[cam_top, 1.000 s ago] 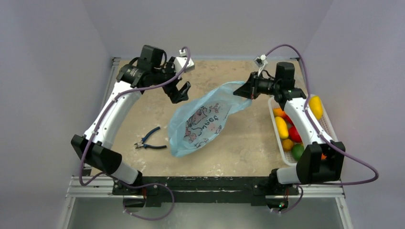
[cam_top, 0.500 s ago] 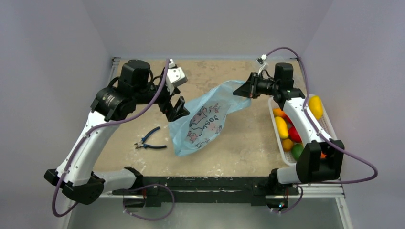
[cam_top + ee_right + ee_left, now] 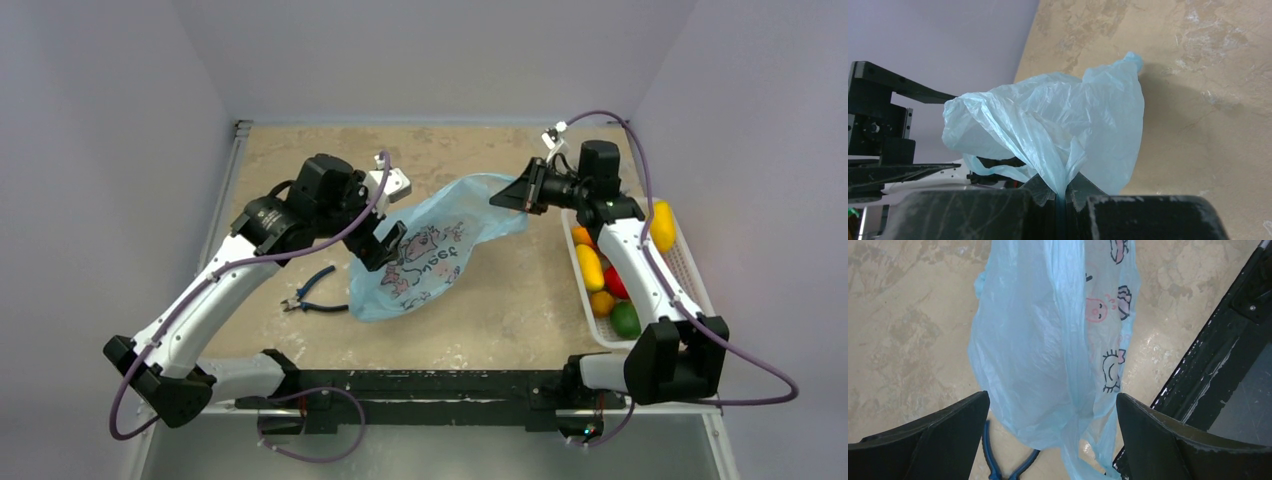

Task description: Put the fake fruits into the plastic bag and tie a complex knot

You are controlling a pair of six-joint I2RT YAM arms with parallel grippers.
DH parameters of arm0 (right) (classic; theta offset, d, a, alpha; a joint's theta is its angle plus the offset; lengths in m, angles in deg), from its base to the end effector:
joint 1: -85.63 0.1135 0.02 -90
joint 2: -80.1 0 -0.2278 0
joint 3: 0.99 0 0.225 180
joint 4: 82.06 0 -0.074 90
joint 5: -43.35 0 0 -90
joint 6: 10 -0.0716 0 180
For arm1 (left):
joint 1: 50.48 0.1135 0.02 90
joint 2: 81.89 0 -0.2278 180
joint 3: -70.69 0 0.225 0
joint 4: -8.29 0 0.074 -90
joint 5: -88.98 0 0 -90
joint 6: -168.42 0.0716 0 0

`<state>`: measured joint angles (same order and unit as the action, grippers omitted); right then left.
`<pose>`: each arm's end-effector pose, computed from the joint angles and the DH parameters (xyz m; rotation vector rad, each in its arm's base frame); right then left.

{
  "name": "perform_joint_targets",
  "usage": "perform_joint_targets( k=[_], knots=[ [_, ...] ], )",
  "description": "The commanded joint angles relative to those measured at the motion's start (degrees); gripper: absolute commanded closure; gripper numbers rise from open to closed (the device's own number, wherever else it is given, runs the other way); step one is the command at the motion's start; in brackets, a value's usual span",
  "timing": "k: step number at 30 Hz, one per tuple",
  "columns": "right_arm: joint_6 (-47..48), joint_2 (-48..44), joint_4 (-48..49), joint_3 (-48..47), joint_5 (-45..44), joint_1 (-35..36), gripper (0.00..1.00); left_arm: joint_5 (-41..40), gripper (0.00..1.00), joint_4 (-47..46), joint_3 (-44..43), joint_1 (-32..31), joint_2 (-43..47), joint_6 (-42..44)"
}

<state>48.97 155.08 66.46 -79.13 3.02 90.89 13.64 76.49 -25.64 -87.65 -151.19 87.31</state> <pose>0.2853 0.0811 0.2888 -0.0945 2.1125 1.2754 0.1865 -0.1641 0.3345 1.0314 2.0803 -0.5462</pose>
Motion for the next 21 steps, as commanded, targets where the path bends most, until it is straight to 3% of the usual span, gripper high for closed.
perform_joint_targets(
  k=[1, 4, 8, 9, 11, 13, 14, 17, 18, 21],
  knots=[
    [-0.06, -2.38, -1.06, 0.01, -1.23, 0.20, 1.00, -2.39, 0.00, -1.21, 0.98, -0.06, 1.46, -2.26],
    [0.22, -3.28, -2.21, 0.51, -2.38, 0.20, 1.00, -2.06, 0.02, -1.95, 3.74, -1.64, 3.17, -2.21],
    [2.32, -4.93, -4.08, 1.14, -1.89, 0.21, 1.00, -8.76, 0.21, 2.25, 3.13, 0.44, -1.08, -4.00],
    [4.04, -5.52, -4.96, 1.38, -1.33, 0.23, 1.00, -7.34, 0.32, 3.05, 1.97, 2.46, -1.87, -4.53],
    [9.35, -6.70, -7.49, 1.63, 0.37, 0.22, 1.00, -2.50, 0.73, 3.97, -1.19, 6.67, -3.70, -5.02],
    [19.27, -7.62, -12.76, 0.13, 1.65, 0.26, 0.83, 1.96, 1.00, 5.59, -5.98, 9.27, -6.13, -2.85],
    [23.98, -7.98, -15.89, -1.02, 2.64, 0.20, 0.68, 4.56, 1.00, 6.46, -9.34, 9.91, -7.10, -0.03],
    [41.12, -8.67, -25.43, -7.01, 1.86, 0.20, 0.06, 15.71, 1.00, 11.82, -16.81, 10.61, -10.29, 7.47],
    [45.46, -8.89, -26.76, -9.36, 1.56, 0.26, 0.02, 18.71, 1.00, 14.28, -19.16, 10.65, -11.48, 9.13],
    [54.89, -8.79, -26.96, -16.08, 2.54, 0.19, 0.01, 27.37, 1.00, 20.86, -23.59, 10.58, -14.92, 12.70]
  ],
)
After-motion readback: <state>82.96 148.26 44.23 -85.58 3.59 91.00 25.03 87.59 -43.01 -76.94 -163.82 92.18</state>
